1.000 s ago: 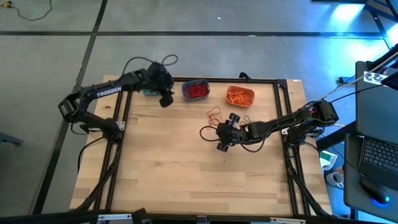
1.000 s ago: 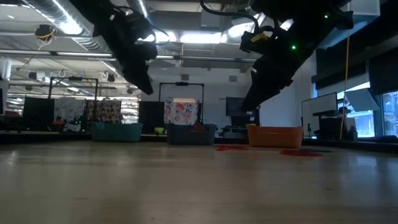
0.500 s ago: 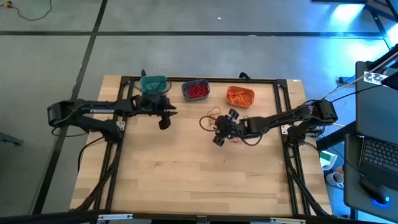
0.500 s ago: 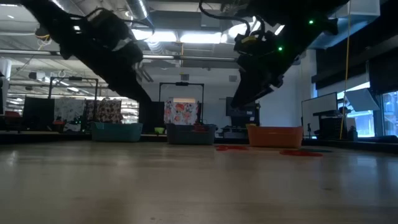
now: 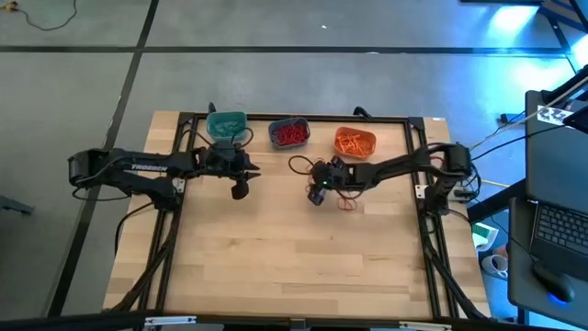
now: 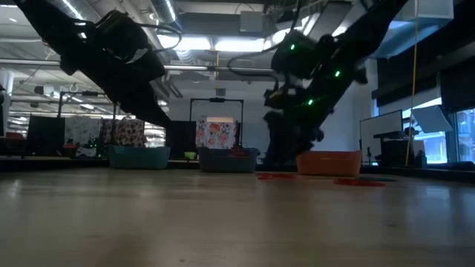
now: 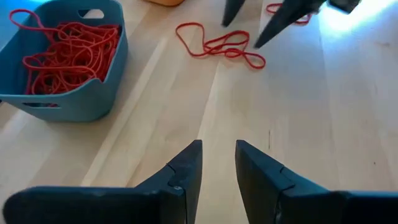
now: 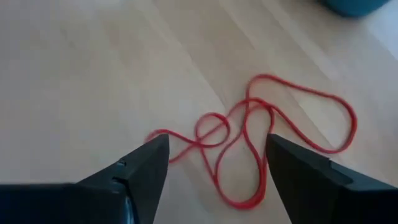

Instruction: Sort rubber bands into baskets

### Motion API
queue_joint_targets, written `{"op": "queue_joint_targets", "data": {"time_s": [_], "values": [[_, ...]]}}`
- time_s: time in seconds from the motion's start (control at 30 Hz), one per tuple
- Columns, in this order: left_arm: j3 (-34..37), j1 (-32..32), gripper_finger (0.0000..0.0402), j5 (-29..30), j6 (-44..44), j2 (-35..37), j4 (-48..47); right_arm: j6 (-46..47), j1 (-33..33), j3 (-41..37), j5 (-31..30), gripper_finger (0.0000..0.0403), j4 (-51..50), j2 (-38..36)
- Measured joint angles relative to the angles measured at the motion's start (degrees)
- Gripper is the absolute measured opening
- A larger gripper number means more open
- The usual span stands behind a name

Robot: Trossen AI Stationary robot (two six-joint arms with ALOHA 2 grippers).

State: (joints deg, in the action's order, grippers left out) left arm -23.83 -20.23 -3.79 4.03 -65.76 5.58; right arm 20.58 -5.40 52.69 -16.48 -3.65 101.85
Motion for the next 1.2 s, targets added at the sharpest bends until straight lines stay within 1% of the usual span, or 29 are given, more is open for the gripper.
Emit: {"op": "queue_joint_targets", "data": {"time_s": [0.07, 0.13, 0.27, 0.4, 0.5, 0.6, 0.73, 0.77, 0.8, 0.93, 1.03, 1.13, 1.2], "values": [[0.0, 0.1, 0.0094, 0.0, 0.2, 0.0, -0.3, 0.2, -1.1, 0.1, -0.9, 0.0263, 1.4, 2.1], [0.0, 0.1, 0.0093, 0.0, 0.2, 0.0, -0.2, 1.1, -2.4, 0.0, -1.0, 0.0257, 0.6, 3.4], [0.0, 0.1, 0.0092, 0.0, 0.3, -0.1, -0.2, 1.9, -4.1, 0.2, -0.8, 0.0242, 4.2, 5.8], [0.0, 0.1, 0.0095, 0.0, 0.4, -0.1, -0.2, 1.4, -4.7, 0.3, -0.6, 0.0213, 5.7, 7.6], [0.0, 0.1, 0.0095, 0.0, 0.4, -0.1, -0.3, 0.6, -4.7, 0.3, -0.6, 0.0168, 5.2, 8.1], [0.0, 0.1, 0.0092, 0.0, 0.4, -0.1, -0.3, -0.1, -4.7, 0.3, -0.5, 0.0108, 5.0, 8.3], [0.0, 0.1, 0.0094, 0.0, 0.4, -0.1, -0.4, -3.3, -4.7, 0.3, -0.9, 0.0024, 4.6, 8.4], [0.0, 0.1, 0.0095, 0.0, 0.4, -0.1, -0.4, -4.4, -4.7, 0.3, -1.3, 0.0013, 4.6, 8.4], [0.0, 0.1, 0.0096, 0.0, 0.4, -0.1, -0.4, -5.3, -4.6, 0.3, -2.0, 0.0009, 4.6, 8.4], [0.0, 0.1, 0.0097, 0.0, 0.5, -0.1, -0.3, -8.2, -3.6, 0.5, -6.8, 0.0018, 4.3, 8.0], [0.0, 0.1, 0.0097, 0.0, 0.5, -0.1, -0.3, -11.6, -2.4, 1.5, -11.2, 0.0005, 2.4, 7.2], [0.0, 0.1, 0.0097, 0.0, 0.5, -0.1, -0.3, -15.1, -1.1, 4.0, -15.1, 0.0007, 0.4, 6.8], [0.0, 0.1, 0.0097, 0.0, 0.5, -0.1, -0.5, -16.9, -1.1, 6.8, -15.4, 0.0008, -1.0, 6.5]]}}
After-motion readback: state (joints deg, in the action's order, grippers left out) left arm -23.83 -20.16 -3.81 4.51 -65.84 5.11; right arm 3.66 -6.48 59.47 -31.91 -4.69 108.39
